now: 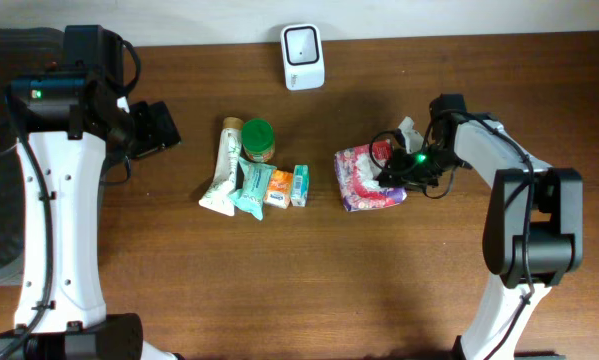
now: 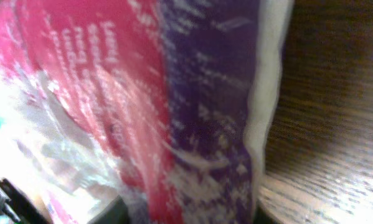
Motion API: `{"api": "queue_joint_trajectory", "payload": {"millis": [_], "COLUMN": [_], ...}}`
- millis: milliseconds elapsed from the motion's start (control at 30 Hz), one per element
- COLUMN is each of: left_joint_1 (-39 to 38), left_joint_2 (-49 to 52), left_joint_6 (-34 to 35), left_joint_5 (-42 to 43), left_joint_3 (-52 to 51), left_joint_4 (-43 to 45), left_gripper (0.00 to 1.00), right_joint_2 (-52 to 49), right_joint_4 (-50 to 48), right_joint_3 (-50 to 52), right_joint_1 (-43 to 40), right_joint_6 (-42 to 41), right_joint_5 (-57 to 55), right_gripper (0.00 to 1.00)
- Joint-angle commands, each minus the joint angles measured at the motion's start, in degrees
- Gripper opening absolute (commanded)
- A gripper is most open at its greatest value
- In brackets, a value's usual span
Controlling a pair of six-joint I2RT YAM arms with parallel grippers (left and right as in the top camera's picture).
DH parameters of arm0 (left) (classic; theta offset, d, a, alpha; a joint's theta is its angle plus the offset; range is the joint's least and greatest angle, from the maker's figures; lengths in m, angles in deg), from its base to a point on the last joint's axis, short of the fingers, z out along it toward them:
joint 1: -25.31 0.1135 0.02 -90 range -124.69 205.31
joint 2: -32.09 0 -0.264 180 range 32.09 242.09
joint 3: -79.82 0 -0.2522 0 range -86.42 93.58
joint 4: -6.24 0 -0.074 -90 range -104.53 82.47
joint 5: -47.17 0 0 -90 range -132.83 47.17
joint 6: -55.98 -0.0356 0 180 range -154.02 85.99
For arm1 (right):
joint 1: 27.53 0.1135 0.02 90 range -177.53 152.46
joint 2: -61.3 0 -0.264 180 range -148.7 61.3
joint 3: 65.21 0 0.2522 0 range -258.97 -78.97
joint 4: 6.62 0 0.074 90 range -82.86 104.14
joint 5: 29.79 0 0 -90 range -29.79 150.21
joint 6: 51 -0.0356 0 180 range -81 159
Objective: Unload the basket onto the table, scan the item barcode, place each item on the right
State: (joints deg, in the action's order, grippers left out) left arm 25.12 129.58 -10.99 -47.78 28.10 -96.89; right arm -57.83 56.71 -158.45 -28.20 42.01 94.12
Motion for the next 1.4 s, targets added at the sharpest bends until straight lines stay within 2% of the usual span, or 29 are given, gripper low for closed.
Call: {"api": "queue_joint_trajectory", "payload": {"millis": [0, 33, 133, 200, 300, 400, 467, 600, 733, 833, 867, 933, 1067, 1167, 1233, 1367], "left_joint_1": [0.11, 0.11, 0.11, 0.11, 0.11, 0.11, 0.11, 0.11, 0.11, 0.11, 0.11, 0.11, 0.09, 0.11, 0.11, 0.11], "left_joint_2": [-1.03, -1.03, -1.03, -1.03, -1.03, -1.03, -1.03, -1.03, -1.03, -1.03, -1.03, -1.03, -1.03, -1.03, -1.03, -1.03], "left_joint_6": [0.5, 0.5, 0.52, 0.5, 0.5, 0.5, 0.5, 0.5, 0.5, 0.5, 0.5, 0.52, 0.5, 0.5, 0.5, 0.52], "left_joint_5": [-0.48, -0.48, -0.48, -0.48, -0.48, -0.46, -0.48, -0.46, -0.48, -0.48, -0.48, -0.48, -0.48, -0.48, -0.48, -0.48], "left_joint_3": [-0.09, -0.09, -0.09, -0.09, -0.09, -0.09, -0.09, -0.09, -0.09, -0.09, -0.09, -0.09, -0.09, -0.09, -0.09, -0.09], "left_joint_4": [-0.04, -0.04, -0.07, -0.07, -0.07, -0.07, -0.04, -0.04, -0.07, -0.04, -0.07, -0.04, -0.04, -0.04, -0.04, -0.07], "left_gripper": [0.99, 0.99, 0.99, 0.99, 0.99, 0.99, 0.99, 0.99, 0.99, 0.99, 0.99, 0.99, 0.99, 0.99, 0.99, 0.99], "right_joint_2": [-0.15, -0.07, 1.07, 2.73, 5.97, 7.5, 7.41, 6.32, 4.42, 4.42, 4.42, 4.42, 4.44, 4.44, 4.44, 4.44], "right_joint_4": [0.57, 1.09, 3.32, 7.37, 15.87, 23.76, 26.58, 23.34, 18.47, 16.44, 15.78, 14.38, 10.78, 12.44, 14.84, 21.24], "right_joint_3": [0.46, 0.31, -2.03, -6.69, -15.69, -22.91, -23.26, -17.11, -10.47, -10.12, -10.12, -10.14, -10.62, -15.67, -21.81, -32.83], "right_joint_1": [0.66, 0.66, 0.63, 0.61, 0.79, 2.23, 4.17, 8.83, 14.97, 20.28, 22.8, 26.91, 32.35, 34.07, 33.92, 31.52], "right_joint_6": [-0.74, -0.92, -2.12, -6.75, -13.27, -22.51, -27.82, -30.56, -30.53, -30.51, -30.49, -30.36, -28.55, -27.96, -24.3, -21.59], "right_joint_5": [0.66, 1.51, 0.68, -5.6, -22.91, -46.53, -60.17, -70.05, -70.58, -70.36, -69.68, -65.02, -52.28, -46.4, -38.38, -36.72], "right_gripper": [0.08, 0.04, 0.04, 0.04, 0.04, 0.04, 0.04, 0.04, 0.06, 0.31, 0.45, 0.55, 0.66, 0.67, 0.69, 0.9]}}
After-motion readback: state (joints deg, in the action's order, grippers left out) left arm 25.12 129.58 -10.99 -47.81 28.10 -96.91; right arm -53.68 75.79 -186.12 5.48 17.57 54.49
